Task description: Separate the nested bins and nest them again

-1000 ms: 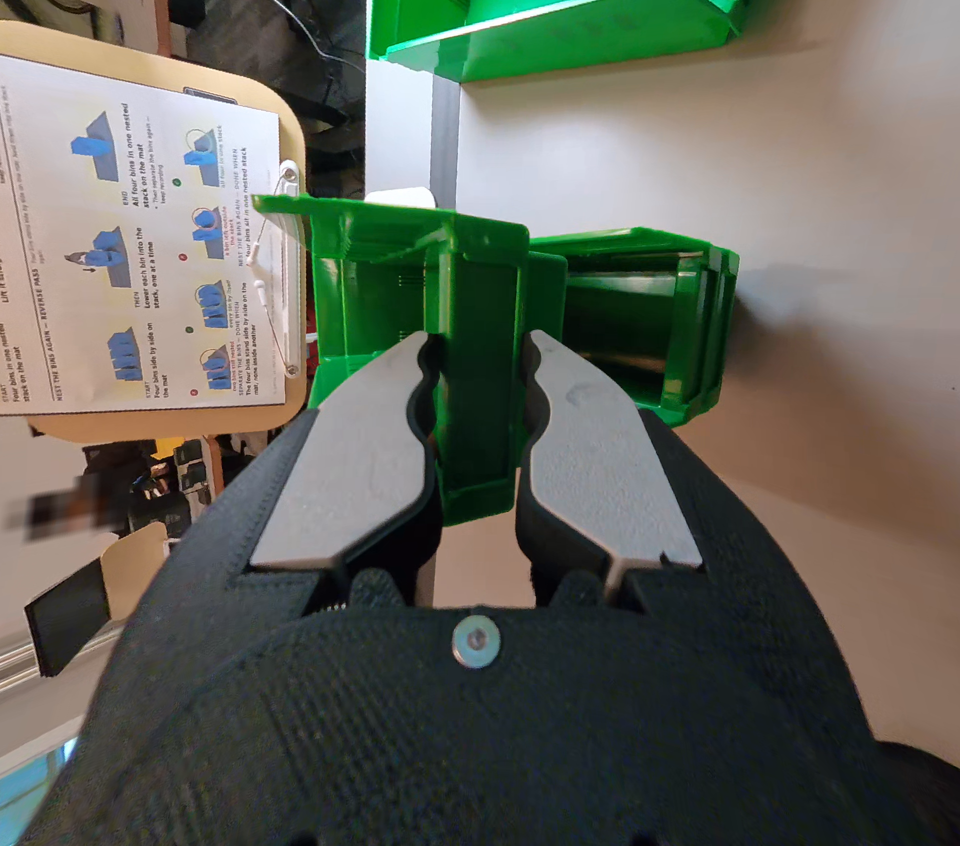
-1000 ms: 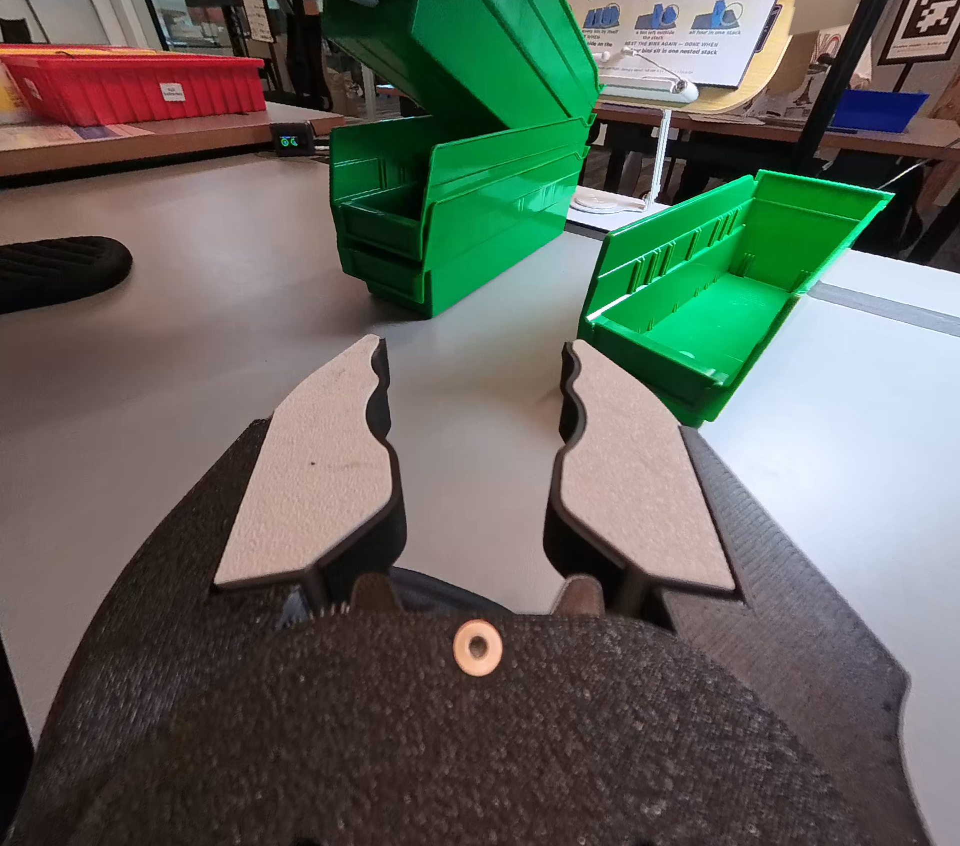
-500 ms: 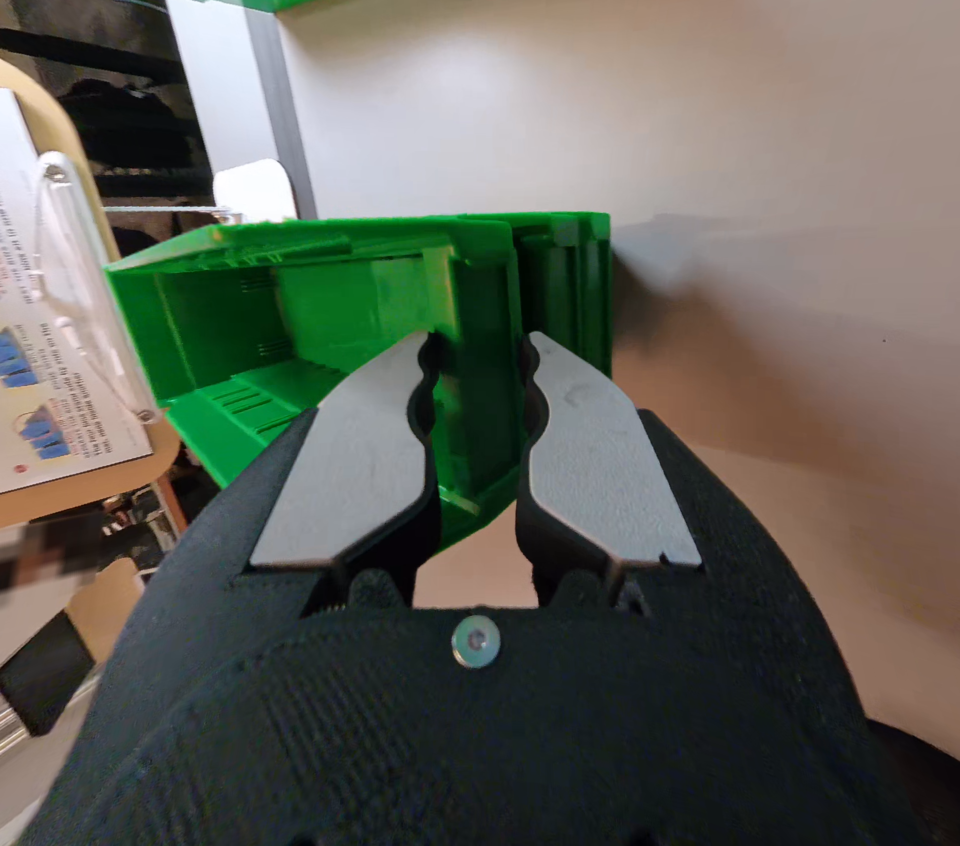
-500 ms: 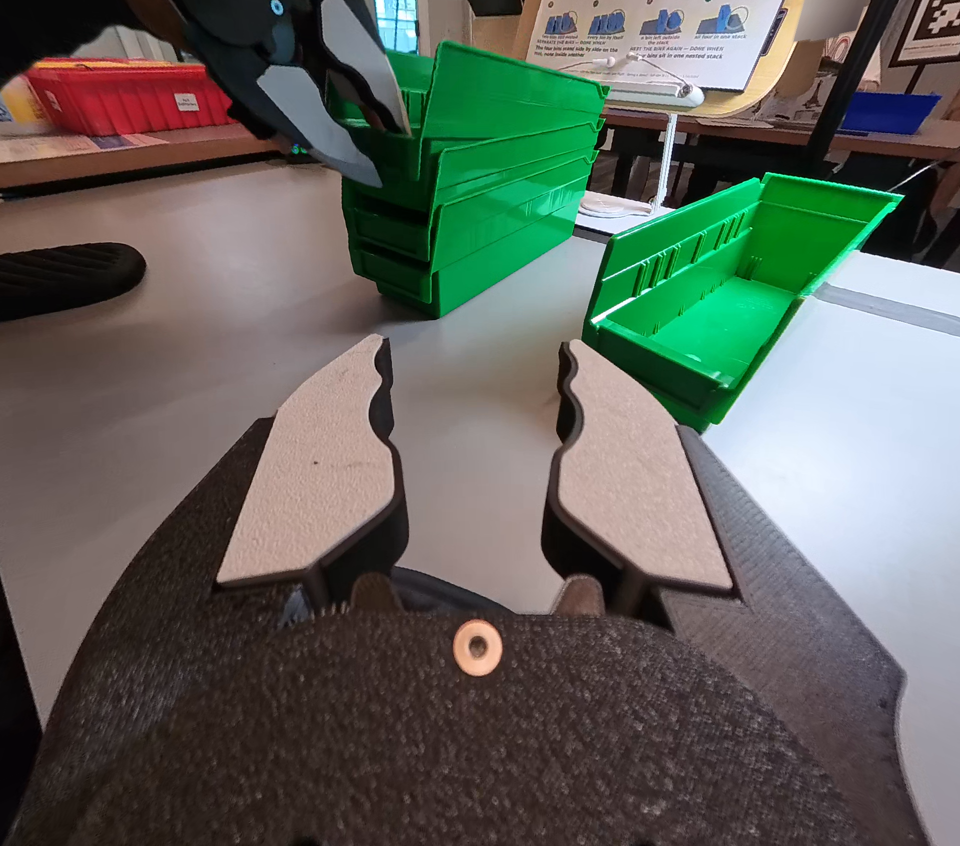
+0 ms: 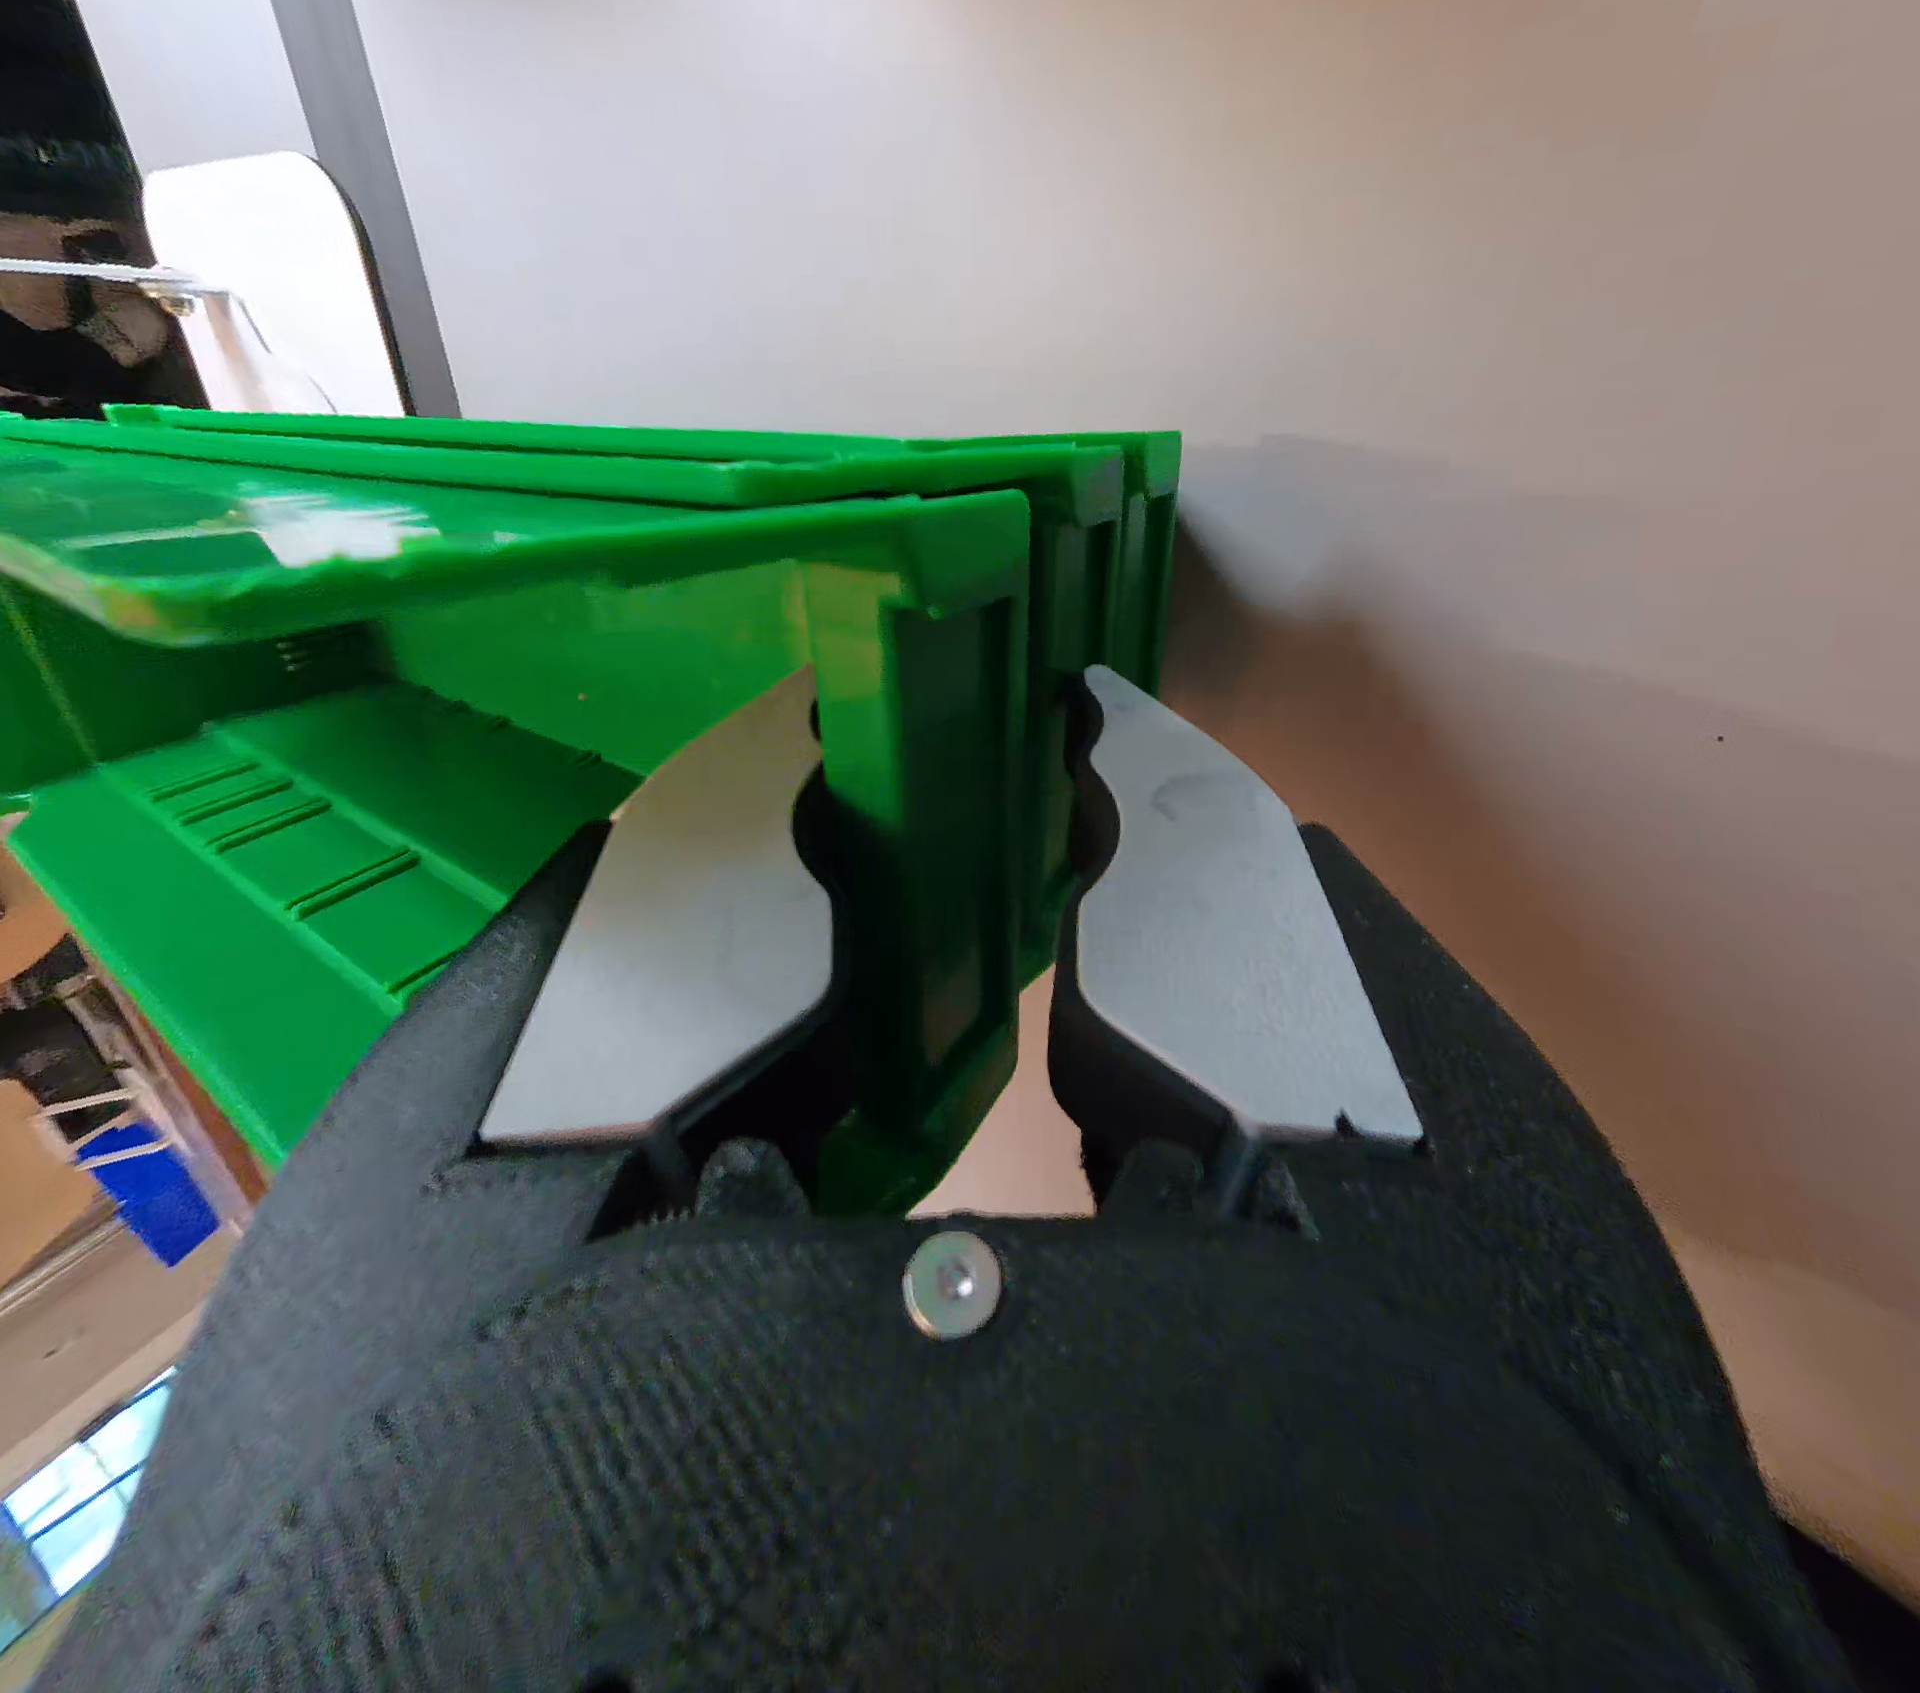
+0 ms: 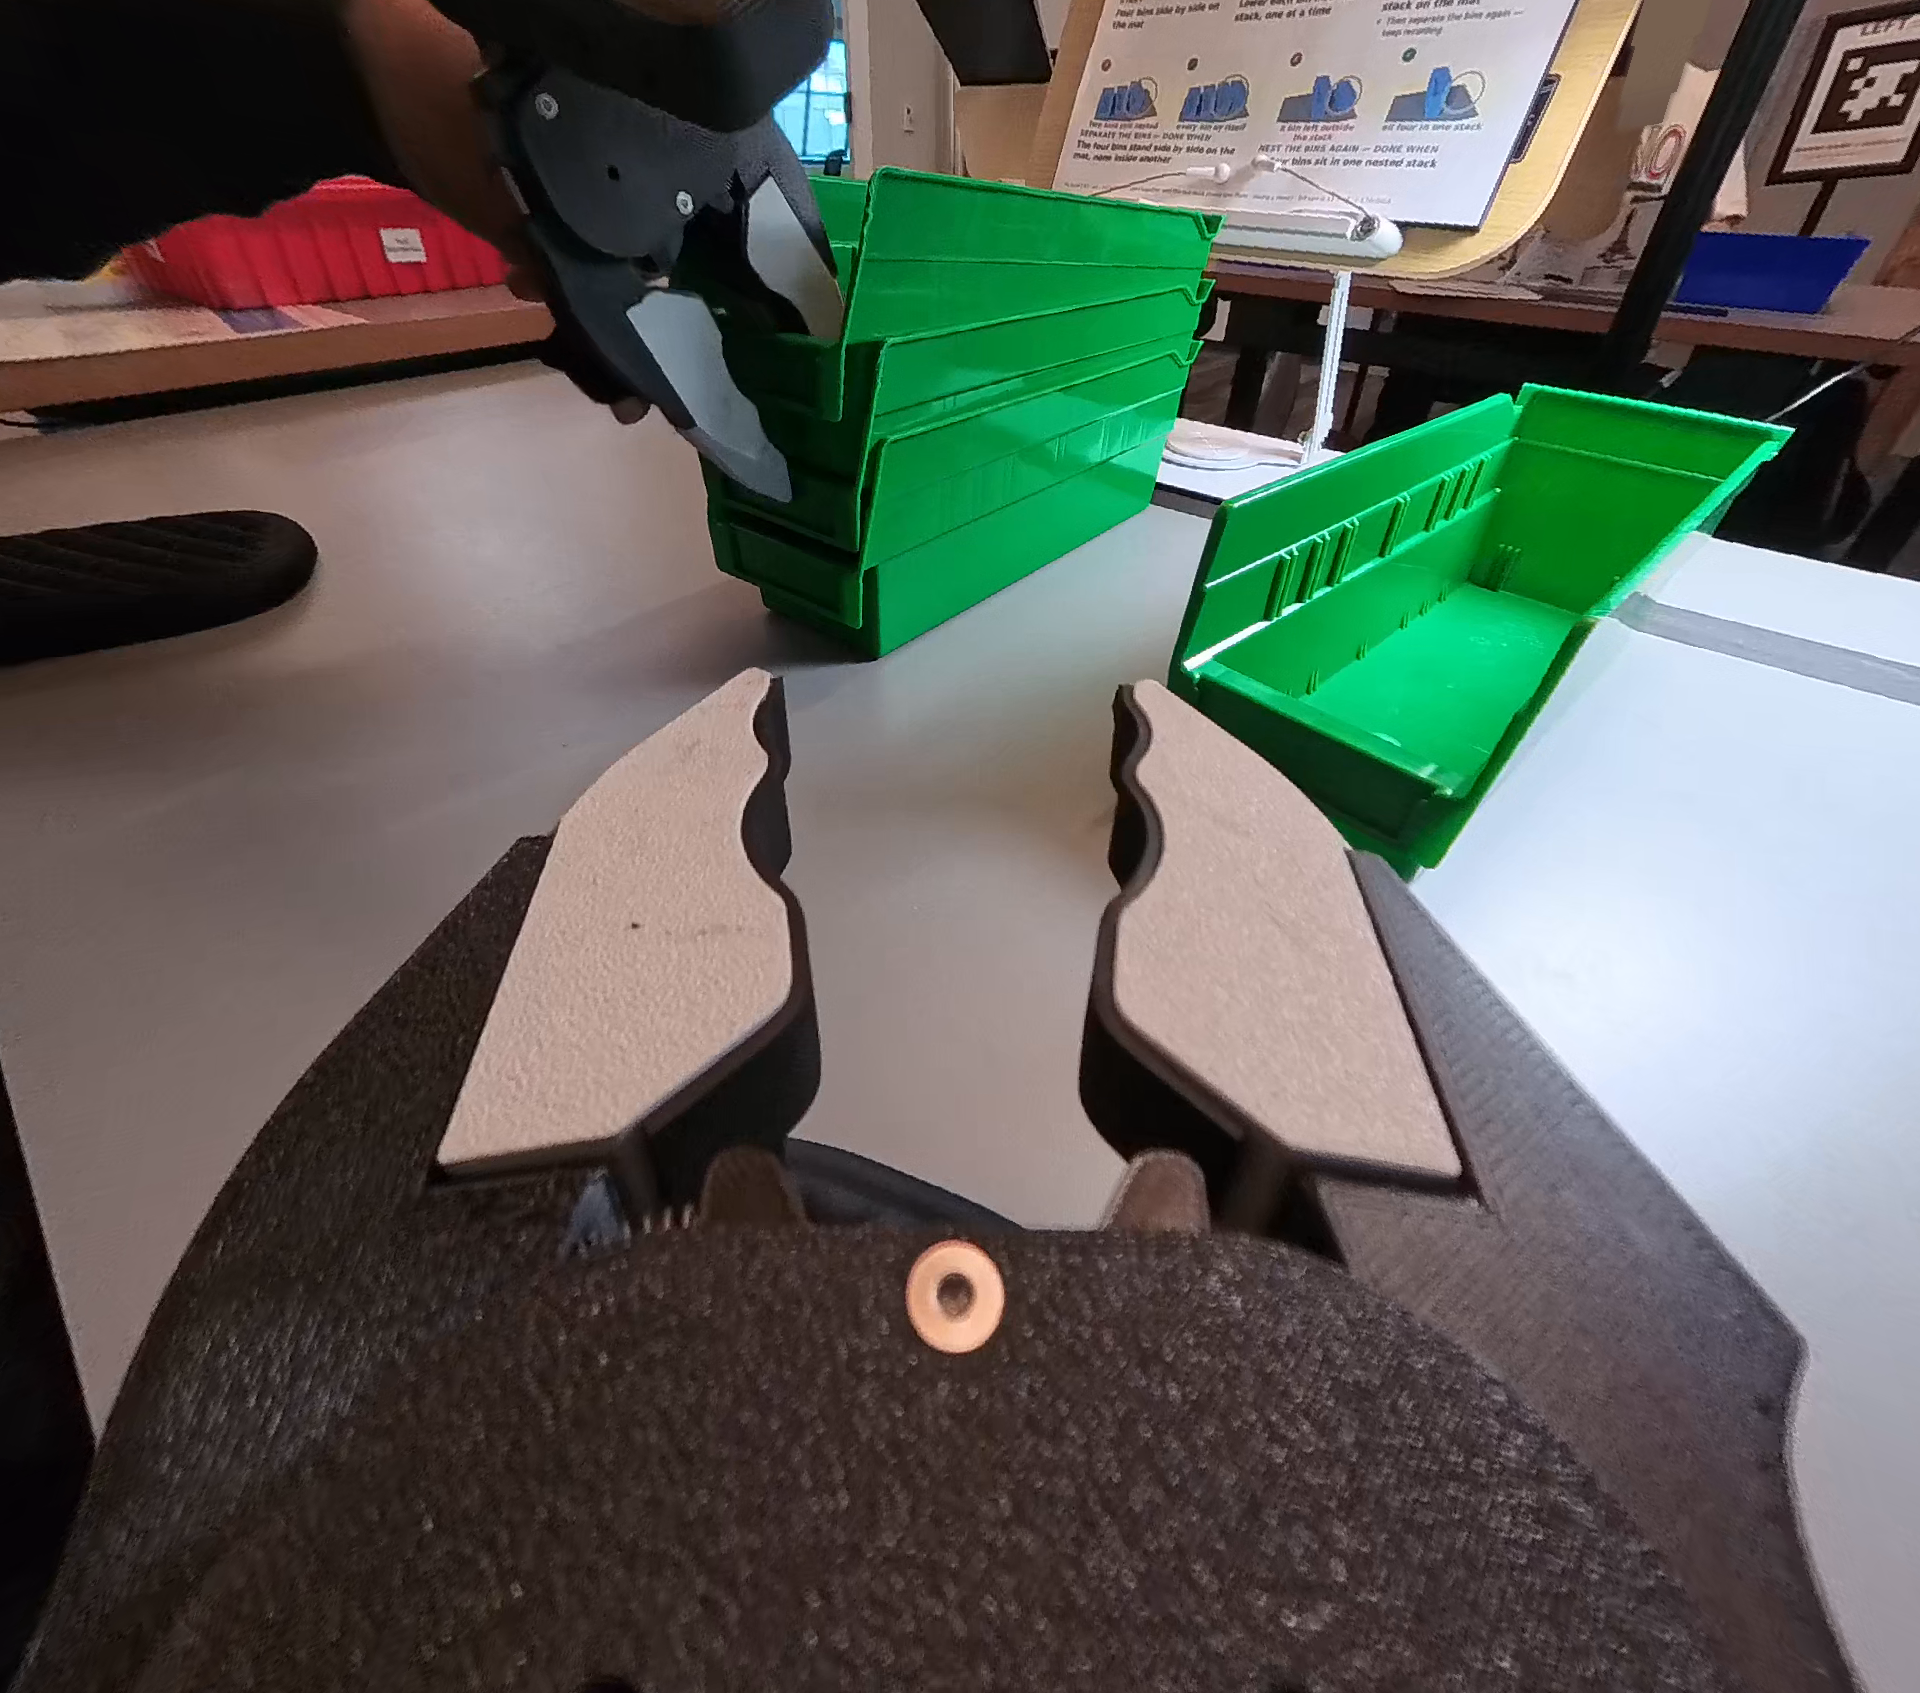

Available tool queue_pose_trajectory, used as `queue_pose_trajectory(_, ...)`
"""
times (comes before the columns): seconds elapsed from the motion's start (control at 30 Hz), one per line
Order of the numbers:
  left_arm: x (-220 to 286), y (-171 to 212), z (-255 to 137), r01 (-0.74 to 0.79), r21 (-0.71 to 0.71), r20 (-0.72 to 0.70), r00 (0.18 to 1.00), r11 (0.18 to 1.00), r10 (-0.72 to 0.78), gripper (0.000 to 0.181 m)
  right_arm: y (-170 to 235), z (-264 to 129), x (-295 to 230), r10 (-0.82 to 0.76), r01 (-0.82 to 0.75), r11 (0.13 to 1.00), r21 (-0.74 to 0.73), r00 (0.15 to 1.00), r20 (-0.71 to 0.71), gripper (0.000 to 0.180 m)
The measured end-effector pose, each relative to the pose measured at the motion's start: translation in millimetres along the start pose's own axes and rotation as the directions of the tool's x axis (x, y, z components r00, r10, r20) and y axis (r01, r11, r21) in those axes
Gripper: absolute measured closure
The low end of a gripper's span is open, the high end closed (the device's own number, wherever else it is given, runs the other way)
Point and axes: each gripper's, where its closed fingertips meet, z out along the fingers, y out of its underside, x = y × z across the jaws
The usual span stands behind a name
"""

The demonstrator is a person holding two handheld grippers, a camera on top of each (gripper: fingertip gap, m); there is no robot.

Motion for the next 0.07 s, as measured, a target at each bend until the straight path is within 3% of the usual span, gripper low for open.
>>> queue_pose_trajectory(0.07, 1.2, 1.7, -0.9, 0.011, 0.000, -0.028, 1.000, 1.000, -0.011, 0.142, 0.4, 0.2, -0.1, 0.004, -0.004, 1.000, -0.002, 1.000, 0.005, 0.121)
